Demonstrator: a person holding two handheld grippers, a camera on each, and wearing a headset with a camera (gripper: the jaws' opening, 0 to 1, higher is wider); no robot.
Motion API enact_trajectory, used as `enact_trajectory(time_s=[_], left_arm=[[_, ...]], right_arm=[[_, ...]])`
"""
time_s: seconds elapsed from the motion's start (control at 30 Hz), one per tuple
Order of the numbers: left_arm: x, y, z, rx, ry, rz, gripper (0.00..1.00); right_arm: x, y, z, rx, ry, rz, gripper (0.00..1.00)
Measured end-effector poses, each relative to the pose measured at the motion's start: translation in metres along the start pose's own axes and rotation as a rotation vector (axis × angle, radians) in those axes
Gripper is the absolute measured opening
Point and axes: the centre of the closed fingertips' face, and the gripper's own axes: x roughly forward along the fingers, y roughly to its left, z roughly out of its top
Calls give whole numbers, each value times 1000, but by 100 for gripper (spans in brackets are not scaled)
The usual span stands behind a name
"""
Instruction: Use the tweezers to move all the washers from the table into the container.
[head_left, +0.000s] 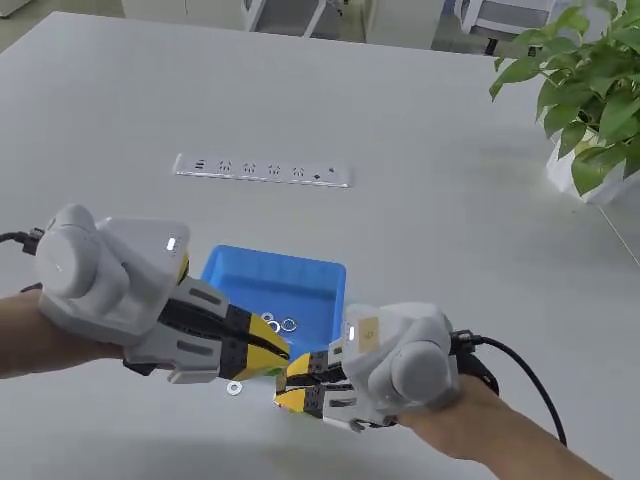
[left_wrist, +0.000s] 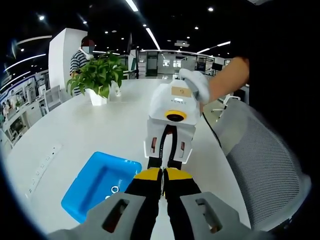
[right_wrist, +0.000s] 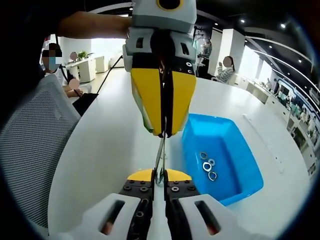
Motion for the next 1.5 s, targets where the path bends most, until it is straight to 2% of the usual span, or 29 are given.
enact_trajectory(time_s=[0.17,0.4,0.57,0.7,0.87,1.03,1.13,1.4,1.5], left_arm=[[0,-1,-4,-5,23,3,8],[-6,0,-1,-18,11,22,15],[-13,1,-4,-55,18,37,27],[-19,1,-5,-79,10,54,32],[-24,3,-8,-108,5,88,47],[-29,2,-10,-122,-5,106,57],[-32,4,-11,-123,-9,133,66],[-42,10,-12,-150,-25,183,84],[-46,10,-14,-159,-25,194,87]], right_arm=[[0,0,0,-3,5,0,7],[-1,2,2,-9,11,2,7],[-5,3,8,-8,0,1,8],[-10,2,13,-3,-10,-4,8],[-17,2,22,-2,-19,-3,8],[-24,0,30,-11,-25,-11,8],[-29,-3,36,-18,-28,-13,8],[-38,-9,49,-31,-40,-12,8],[-40,-12,54,-41,-44,-11,8]])
